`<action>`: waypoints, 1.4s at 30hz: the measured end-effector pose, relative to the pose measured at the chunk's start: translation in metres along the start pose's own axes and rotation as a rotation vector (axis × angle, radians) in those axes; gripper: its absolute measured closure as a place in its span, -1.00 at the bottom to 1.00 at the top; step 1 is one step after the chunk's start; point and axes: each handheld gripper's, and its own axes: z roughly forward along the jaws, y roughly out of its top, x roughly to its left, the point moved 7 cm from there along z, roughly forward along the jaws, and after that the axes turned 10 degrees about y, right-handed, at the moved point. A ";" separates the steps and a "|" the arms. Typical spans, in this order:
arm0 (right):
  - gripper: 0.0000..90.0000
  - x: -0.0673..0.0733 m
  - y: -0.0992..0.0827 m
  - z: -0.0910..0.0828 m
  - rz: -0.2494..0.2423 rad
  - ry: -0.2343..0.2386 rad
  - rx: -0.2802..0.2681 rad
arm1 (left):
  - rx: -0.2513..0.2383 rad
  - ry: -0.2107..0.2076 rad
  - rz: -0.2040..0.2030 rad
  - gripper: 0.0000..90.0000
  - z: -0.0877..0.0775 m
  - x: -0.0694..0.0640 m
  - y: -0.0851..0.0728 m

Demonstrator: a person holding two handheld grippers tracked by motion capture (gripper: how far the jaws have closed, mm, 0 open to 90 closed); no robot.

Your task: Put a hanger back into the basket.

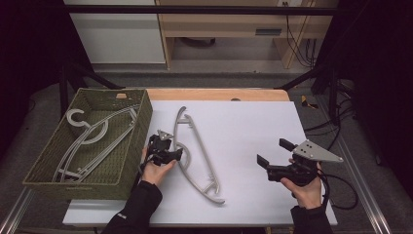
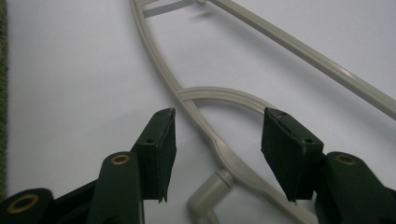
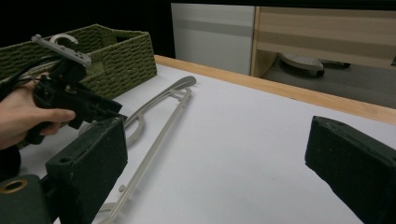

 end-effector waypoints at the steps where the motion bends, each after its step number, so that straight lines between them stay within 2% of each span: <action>1: -0.87 0.000 0.000 0.000 -0.001 0.001 0.001 | 0.017 0.000 -0.009 -0.03 0.006 0.000 -0.002; 3: -0.87 0.000 0.001 -0.001 0.001 0.001 -0.006 | 0.059 -0.001 0.010 -0.03 0.014 -0.001 -0.008; 5: -0.87 -0.001 0.001 -0.002 0.003 0.002 -0.010 | 0.044 0.002 0.015 0.05 0.014 -0.002 -0.007; 6: -0.87 -0.002 0.001 -0.003 0.004 0.000 -0.008 | 0.042 -0.020 0.008 0.13 0.014 -0.002 -0.006; 7: -0.87 -0.002 0.001 -0.003 0.003 -0.001 -0.008 | 0.042 -0.021 0.000 0.19 0.014 -0.003 -0.006; 9: -0.87 -0.002 0.001 -0.003 0.005 0.000 -0.007 | 0.046 0.009 0.015 0.33 0.015 -0.003 -0.005; 12: -0.87 0.000 0.001 -0.001 0.002 0.005 -0.008 | 0.043 0.012 -0.010 0.40 0.016 -0.003 -0.004; 17: -0.88 0.001 0.001 0.000 -0.001 0.009 -0.002 | 0.054 0.026 -0.022 0.50 0.016 -0.002 -0.001; 18: -0.88 0.001 0.001 0.000 -0.002 0.007 -0.002 | 0.037 0.034 -0.013 0.56 0.015 -0.001 0.003; 19: -0.88 0.001 0.001 0.000 -0.003 0.007 -0.004 | 0.032 0.029 -0.007 0.72 0.015 0.000 0.006; 22: -0.88 0.000 0.002 -0.002 0.001 0.007 -0.011 | 0.033 0.021 0.021 0.71 0.019 -0.003 0.010; 25: -0.88 0.000 0.002 -0.003 0.000 0.008 -0.013 | 0.028 0.006 0.007 0.72 0.021 -0.003 0.013; 31: -0.88 -0.001 0.003 -0.006 0.002 0.009 -0.022 | 0.017 -0.013 0.023 0.70 0.023 -0.002 0.013; 32: -0.88 -0.001 0.003 -0.006 0.000 0.007 -0.020 | 0.014 -0.001 0.017 0.65 0.024 -0.001 0.014; 34: -0.88 0.000 0.004 -0.006 0.001 0.010 -0.020 | 0.026 -0.001 0.014 0.39 0.029 0.000 0.013; 36: -0.88 -0.001 0.004 -0.006 0.002 0.010 -0.020 | 0.028 -0.024 0.002 0.37 0.033 -0.002 0.013; 38: -0.88 -0.002 0.004 -0.005 0.002 0.006 -0.023 | 0.021 -0.013 0.004 0.41 0.035 -0.003 0.015; 42: -0.88 -0.001 0.004 -0.006 0.003 0.011 -0.022 | 0.019 -0.054 -0.021 0.53 0.039 -0.006 0.021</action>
